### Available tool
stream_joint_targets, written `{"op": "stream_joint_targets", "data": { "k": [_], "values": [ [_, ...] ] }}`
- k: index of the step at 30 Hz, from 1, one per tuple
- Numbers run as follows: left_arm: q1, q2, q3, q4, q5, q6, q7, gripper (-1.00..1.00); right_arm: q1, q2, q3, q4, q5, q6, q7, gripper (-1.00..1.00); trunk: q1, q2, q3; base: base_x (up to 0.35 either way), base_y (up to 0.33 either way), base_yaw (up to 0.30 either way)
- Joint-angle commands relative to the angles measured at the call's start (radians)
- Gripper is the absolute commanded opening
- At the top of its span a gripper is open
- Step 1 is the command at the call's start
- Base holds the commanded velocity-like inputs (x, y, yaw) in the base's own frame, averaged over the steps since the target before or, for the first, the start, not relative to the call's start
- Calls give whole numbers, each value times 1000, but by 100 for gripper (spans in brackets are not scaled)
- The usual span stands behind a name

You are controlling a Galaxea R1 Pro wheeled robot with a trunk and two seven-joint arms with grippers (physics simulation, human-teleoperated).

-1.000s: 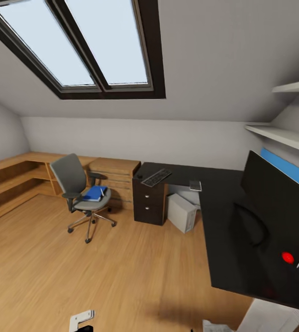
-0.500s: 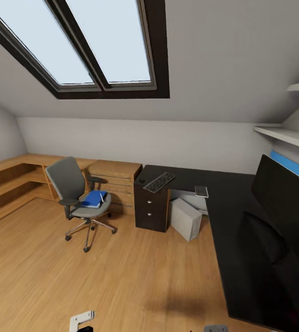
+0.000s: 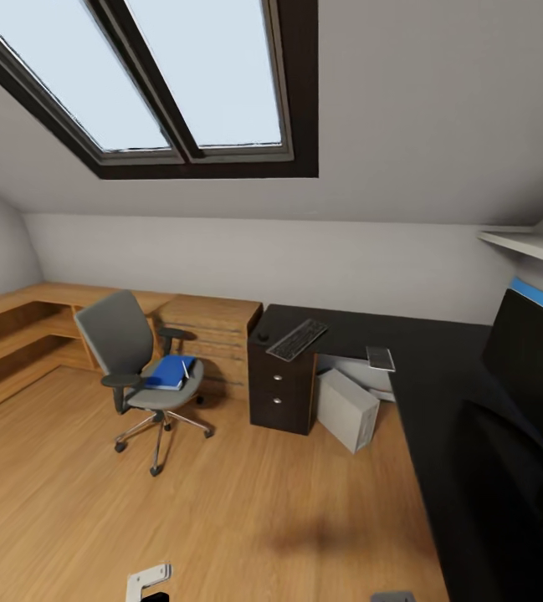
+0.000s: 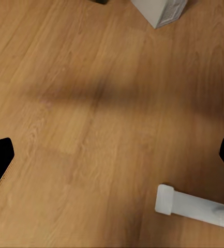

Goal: In the bedroom, organize the workspace by keeping the computer under the desk, ensuring the monitor is on the desk, placing the keyboard on the desk next to the monitor, placing the mouse on the desk next to the keyboard, moving the folder from the swivel chair onto the desk next to the mouse, stacking the notebook on top of the folder with the pen on top of the notebook, and positioning the swivel chair next to the desk.

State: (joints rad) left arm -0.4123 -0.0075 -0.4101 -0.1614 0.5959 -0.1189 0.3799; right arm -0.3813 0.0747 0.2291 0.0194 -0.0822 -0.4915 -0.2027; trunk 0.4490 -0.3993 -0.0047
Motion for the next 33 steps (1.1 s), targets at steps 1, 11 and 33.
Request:
{"op": "stream_joint_targets", "data": {
  "k": [1, 11, 33],
  "values": [
    [0, 0, -9, 0, 10, -4, 4, 100, -1, 0, 9, 2, -8, -4, -3, 100, 1, -1, -1, 318, 154, 0],
    [0, 0, -8, 0, 10, -3, 4, 100, -1, 2, 9, 2, -9, -4, -3, 100, 1, -1, -1, 318, 158, 0],
    [0, 0, -9, 0, 10, -2, 4, 100, -1, 2, 9, 1, -3, -6, -3, 100, 1, -1, -1, 318, 159, -2]
  ]
}}
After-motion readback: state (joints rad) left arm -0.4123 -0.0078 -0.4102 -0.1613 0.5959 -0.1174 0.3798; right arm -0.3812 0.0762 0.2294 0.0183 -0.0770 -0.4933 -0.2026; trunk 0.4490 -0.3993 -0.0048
